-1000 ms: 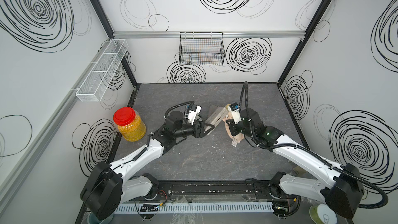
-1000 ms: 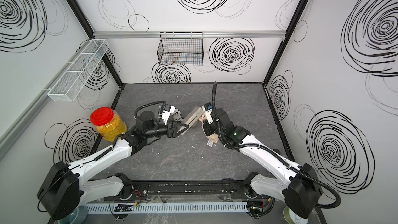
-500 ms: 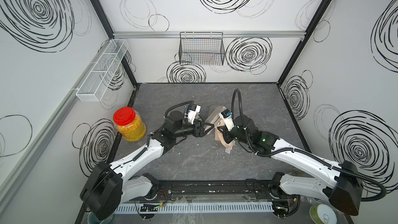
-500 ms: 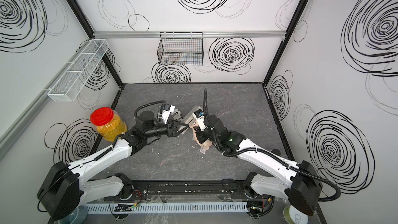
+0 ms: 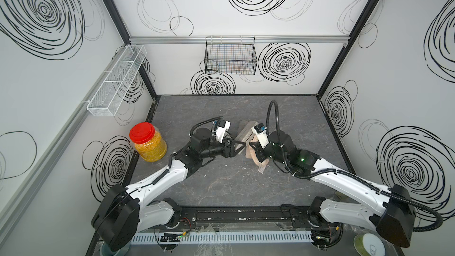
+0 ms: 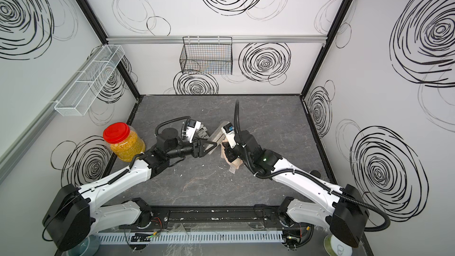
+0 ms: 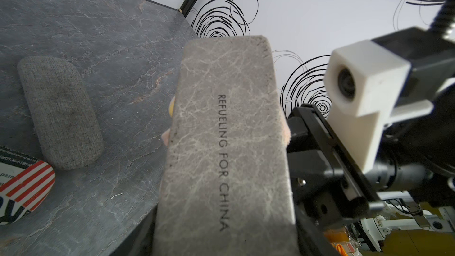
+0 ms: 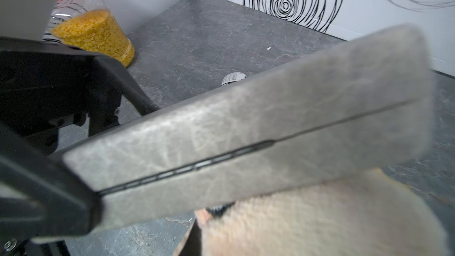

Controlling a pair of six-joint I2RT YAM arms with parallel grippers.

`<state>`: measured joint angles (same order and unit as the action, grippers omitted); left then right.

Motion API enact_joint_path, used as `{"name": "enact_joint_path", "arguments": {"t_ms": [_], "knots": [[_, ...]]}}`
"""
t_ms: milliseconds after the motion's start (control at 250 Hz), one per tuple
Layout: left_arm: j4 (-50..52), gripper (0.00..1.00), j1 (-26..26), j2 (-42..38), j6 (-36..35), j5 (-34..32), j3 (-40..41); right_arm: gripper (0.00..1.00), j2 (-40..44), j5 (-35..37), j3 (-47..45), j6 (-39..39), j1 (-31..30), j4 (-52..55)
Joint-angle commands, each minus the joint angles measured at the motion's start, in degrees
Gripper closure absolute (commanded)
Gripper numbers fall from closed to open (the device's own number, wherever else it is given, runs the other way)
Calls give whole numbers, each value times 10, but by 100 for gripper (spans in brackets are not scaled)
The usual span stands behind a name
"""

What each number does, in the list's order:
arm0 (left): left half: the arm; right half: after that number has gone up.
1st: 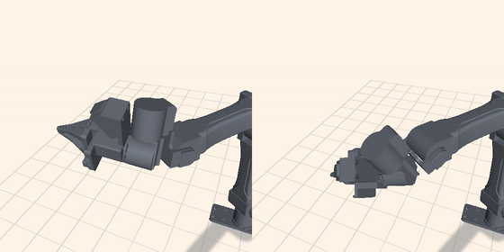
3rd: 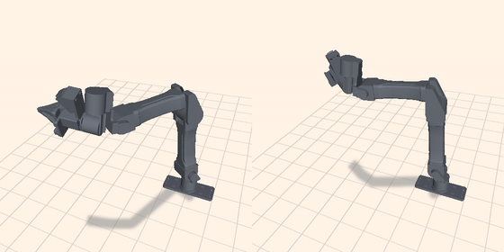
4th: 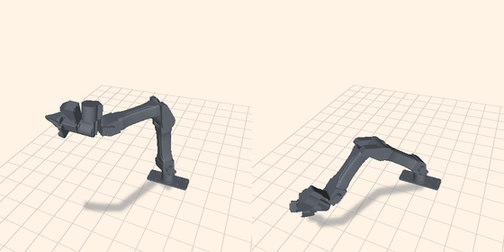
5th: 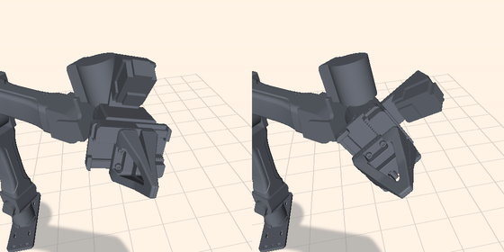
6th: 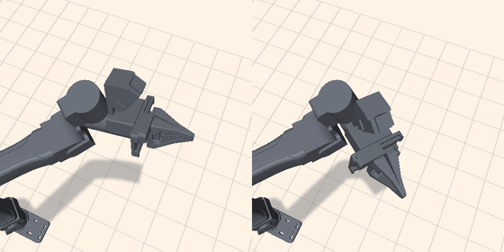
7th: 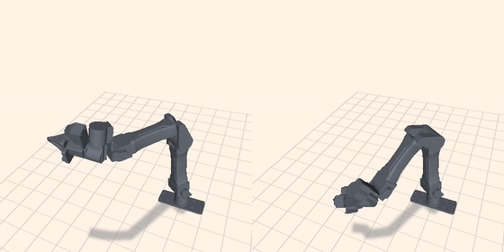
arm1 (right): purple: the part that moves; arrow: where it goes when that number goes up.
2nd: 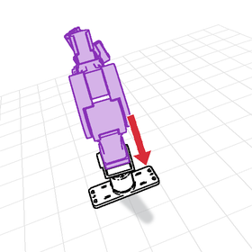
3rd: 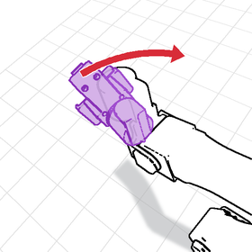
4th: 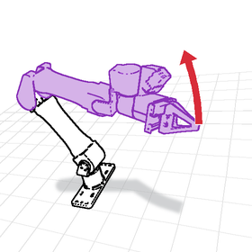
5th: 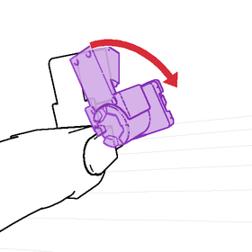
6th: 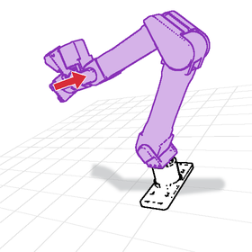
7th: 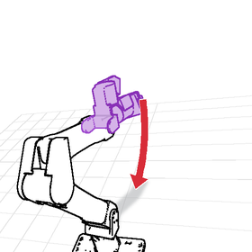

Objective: Wipe the eyeglass case
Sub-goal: Wipe the dirt from the eyeglass case.

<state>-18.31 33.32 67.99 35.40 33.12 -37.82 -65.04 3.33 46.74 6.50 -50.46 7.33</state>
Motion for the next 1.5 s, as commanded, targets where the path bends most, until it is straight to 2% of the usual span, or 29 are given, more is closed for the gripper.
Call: {"name": "enact_joint_path", "arguments": {"t_ms": [0,76,220,404,531,651,795,971,1143,1323,1422,1494], "knots": [[-55,41,6,0,4,10,-6,85,2,39,-4,19,-2,-39],[-65,41,6,2,11,8,2,86,0,57,-3,37,25,-28],[-74,41,9,5,15,6,9,85,8,-15,-12,56,92,-38],[-80,41,12,19,16,7,2,84,2,-94,-18,54,83,-49],[-89,41,18,35,17,6,-7,84,1,-77,-28,48,36,-61],[-101,41,23,46,21,4,-10,84,-1,-48,-29,75,34,-53],[-103,41,27,52,22,5,-13,85,1,3,-25,88,60,-44],[-103,41,28,49,21,1,-8,85,-4,-42,-13,105,124,-35],[-104,41,29,48,23,0,-5,85,-9,-113,-7,90,116,-31],[-108,41,29,50,26,1,-10,84,0,-115,-27,70,59,-42],[-108,41,29,52,27,2,-12,83,7,-149,-34,63,55,-48],[-108,41,30,53,27,2,-11,82,9,-138,-36,58,55,-50]]}}
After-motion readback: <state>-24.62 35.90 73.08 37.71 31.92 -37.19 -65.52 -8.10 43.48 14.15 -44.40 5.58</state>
